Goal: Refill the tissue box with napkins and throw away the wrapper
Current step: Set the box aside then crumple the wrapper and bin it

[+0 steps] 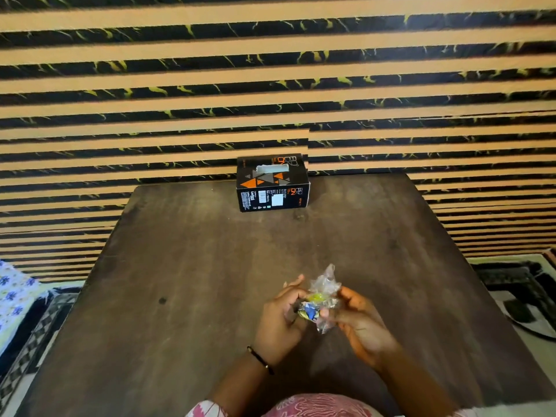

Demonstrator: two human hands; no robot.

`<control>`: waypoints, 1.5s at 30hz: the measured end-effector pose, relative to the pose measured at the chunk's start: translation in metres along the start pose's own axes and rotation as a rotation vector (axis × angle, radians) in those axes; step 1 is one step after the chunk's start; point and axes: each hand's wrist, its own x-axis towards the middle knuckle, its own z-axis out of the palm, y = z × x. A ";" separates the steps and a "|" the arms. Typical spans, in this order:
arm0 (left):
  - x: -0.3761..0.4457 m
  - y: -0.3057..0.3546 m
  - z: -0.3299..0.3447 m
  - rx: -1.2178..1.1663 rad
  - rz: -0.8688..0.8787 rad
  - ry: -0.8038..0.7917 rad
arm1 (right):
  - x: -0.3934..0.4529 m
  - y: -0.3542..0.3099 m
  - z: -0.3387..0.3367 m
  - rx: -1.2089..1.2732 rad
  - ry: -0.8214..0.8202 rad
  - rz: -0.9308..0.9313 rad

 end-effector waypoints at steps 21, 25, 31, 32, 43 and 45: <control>-0.031 0.136 0.205 -0.037 0.101 -0.288 | -0.161 -0.051 -0.164 -0.203 0.473 -0.332; -0.055 0.174 0.254 -0.091 0.050 -0.287 | -0.209 -0.067 -0.210 -0.184 0.479 -0.392; -0.083 0.215 0.327 -0.163 0.017 -0.339 | -0.282 -0.068 -0.264 -0.232 0.555 -0.441; -0.086 0.221 0.334 -0.166 0.018 -0.344 | -0.292 -0.067 -0.271 -0.231 0.553 -0.454; -0.080 0.260 0.398 -0.170 0.016 -0.577 | -0.333 -0.079 -0.331 -0.115 0.801 -0.537; -0.074 0.263 0.408 -0.207 -0.013 -0.645 | -0.330 -0.082 -0.344 -0.088 0.832 -0.518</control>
